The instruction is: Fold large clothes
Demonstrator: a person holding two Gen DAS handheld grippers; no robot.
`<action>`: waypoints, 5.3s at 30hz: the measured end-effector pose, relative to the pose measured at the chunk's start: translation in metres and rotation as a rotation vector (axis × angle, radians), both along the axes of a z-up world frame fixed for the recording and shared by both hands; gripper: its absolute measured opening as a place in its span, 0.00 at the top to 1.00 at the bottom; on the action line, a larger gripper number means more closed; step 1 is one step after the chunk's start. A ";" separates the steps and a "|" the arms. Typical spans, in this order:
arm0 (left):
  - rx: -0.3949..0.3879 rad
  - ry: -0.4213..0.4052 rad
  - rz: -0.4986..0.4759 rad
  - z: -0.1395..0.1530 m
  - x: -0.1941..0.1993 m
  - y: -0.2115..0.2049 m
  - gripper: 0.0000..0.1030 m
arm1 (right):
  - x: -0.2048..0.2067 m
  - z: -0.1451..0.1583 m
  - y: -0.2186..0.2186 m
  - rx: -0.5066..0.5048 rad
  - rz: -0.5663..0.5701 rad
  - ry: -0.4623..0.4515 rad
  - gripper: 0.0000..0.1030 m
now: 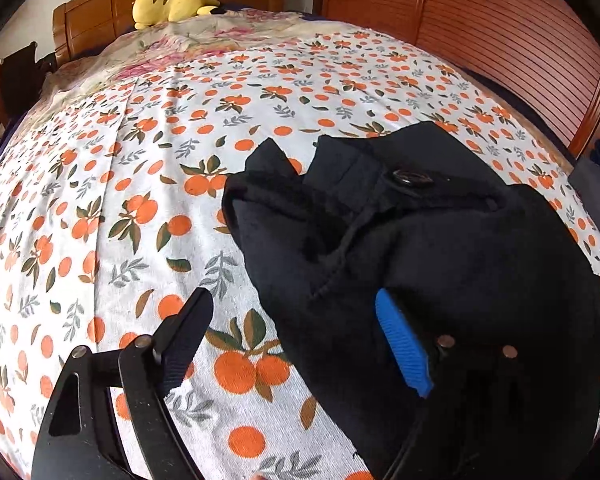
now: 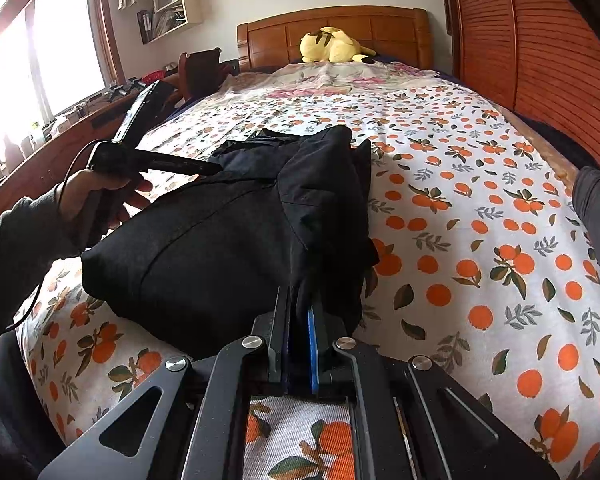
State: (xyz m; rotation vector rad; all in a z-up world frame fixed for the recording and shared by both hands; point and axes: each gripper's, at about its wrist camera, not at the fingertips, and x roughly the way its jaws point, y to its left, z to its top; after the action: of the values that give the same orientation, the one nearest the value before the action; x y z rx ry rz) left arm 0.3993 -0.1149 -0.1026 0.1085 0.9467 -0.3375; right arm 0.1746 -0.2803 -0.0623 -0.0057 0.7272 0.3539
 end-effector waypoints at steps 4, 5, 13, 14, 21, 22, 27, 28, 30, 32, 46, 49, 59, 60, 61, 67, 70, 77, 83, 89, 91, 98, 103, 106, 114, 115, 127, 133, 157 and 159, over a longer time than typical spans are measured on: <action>0.003 0.004 0.002 -0.003 -0.001 -0.001 0.18 | -0.002 0.001 0.003 -0.017 -0.008 -0.006 0.94; -0.013 0.017 0.011 -0.004 0.000 0.001 0.18 | -0.003 0.002 0.004 -0.019 -0.013 -0.009 0.93; -0.072 0.034 -0.003 -0.006 0.000 0.008 0.18 | -0.023 0.012 -0.001 -0.034 -0.081 -0.026 0.85; -0.068 0.030 -0.012 -0.005 0.000 0.008 0.18 | -0.027 0.013 -0.002 -0.039 -0.084 -0.030 0.84; -0.096 0.009 -0.049 0.001 0.003 0.012 0.30 | -0.044 0.009 -0.004 -0.077 -0.139 0.009 0.76; -0.095 0.004 -0.044 0.003 0.005 0.012 0.34 | -0.044 0.007 -0.003 -0.076 -0.138 0.016 0.75; -0.113 0.003 -0.044 0.008 0.019 0.012 0.40 | -0.035 0.005 -0.003 -0.043 -0.149 0.037 0.63; -0.111 0.000 -0.042 0.009 0.021 0.011 0.40 | -0.032 0.004 -0.002 -0.046 -0.153 0.048 0.62; -0.114 -0.004 -0.035 0.011 0.024 0.010 0.40 | -0.024 -0.001 -0.001 -0.054 -0.163 0.074 0.61; -0.118 -0.013 -0.021 0.013 0.025 0.013 0.40 | -0.016 -0.006 0.002 -0.043 -0.159 0.105 0.61; -0.198 0.057 0.032 -0.011 0.044 0.018 0.52 | 0.014 -0.025 0.002 0.044 -0.142 0.194 0.64; -0.212 0.072 0.023 -0.009 0.042 0.014 0.75 | 0.018 -0.024 0.006 0.053 -0.116 0.179 0.87; -0.139 -0.125 0.028 0.086 -0.001 -0.005 0.88 | 0.005 0.025 0.000 0.070 -0.105 -0.015 0.93; -0.139 -0.141 0.020 0.097 -0.006 -0.010 0.88 | 0.004 0.032 -0.004 0.069 -0.106 -0.033 0.93; -0.135 -0.156 0.014 0.108 -0.010 -0.015 0.88 | 0.002 0.040 -0.009 0.069 -0.111 -0.053 0.93; -0.154 -0.233 -0.024 0.170 -0.034 -0.063 0.89 | -0.028 0.101 -0.049 0.013 -0.114 -0.169 0.94; -0.169 -0.279 -0.067 0.205 -0.046 -0.106 0.89 | -0.053 0.138 -0.077 -0.040 -0.131 -0.236 0.94; -0.241 -0.359 -0.189 0.280 -0.077 -0.228 0.89 | -0.114 0.212 -0.175 -0.136 -0.264 -0.348 0.94; -0.291 -0.355 -0.302 0.293 -0.101 -0.337 0.89 | -0.165 0.241 -0.264 -0.209 -0.421 -0.369 0.94; -0.297 -0.252 -0.408 0.254 -0.116 -0.422 0.89 | -0.199 0.220 -0.326 -0.216 -0.557 -0.294 0.94; -0.257 -0.220 -0.442 0.238 -0.121 -0.444 0.88 | -0.208 0.202 -0.342 -0.198 -0.602 -0.259 0.94; -0.154 -0.239 -0.477 0.212 -0.133 -0.442 0.88 | -0.201 0.141 -0.369 -0.132 -0.727 -0.150 0.91; -0.142 -0.261 -0.533 0.220 -0.155 -0.407 0.81 | -0.206 0.139 -0.363 -0.111 -0.803 -0.186 0.81; -0.110 -0.357 -0.565 0.220 -0.173 -0.384 0.66 | -0.209 0.149 -0.355 -0.142 -0.833 -0.206 0.79; -0.128 -0.420 -0.605 0.202 -0.226 -0.312 0.58 | -0.211 0.209 -0.302 -0.225 -0.891 -0.398 0.73; -0.134 -0.418 -0.604 0.199 -0.231 -0.305 0.52 | -0.207 0.213 -0.296 -0.218 -0.865 -0.413 0.71; -0.172 -0.434 -0.537 0.194 -0.276 -0.227 0.20 | -0.134 0.160 -0.321 -0.189 -0.812 -0.129 0.50; -0.170 -0.440 -0.490 0.193 -0.288 -0.189 0.20 | -0.117 0.156 -0.343 -0.208 -0.858 -0.049 0.47; -0.078 -0.407 -0.142 0.153 -0.293 -0.046 0.20 | -0.129 0.157 -0.105 -0.164 -0.476 -0.209 0.29; -0.057 -0.392 -0.094 0.140 -0.290 -0.033 0.20 | -0.125 0.151 -0.090 -0.132 -0.439 -0.234 0.28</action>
State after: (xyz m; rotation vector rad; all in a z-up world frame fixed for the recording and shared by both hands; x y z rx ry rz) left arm 0.1090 -0.1478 0.0378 0.1605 0.5450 -0.4121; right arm 0.0499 -0.3702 0.0886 -0.0119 0.5005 -0.1138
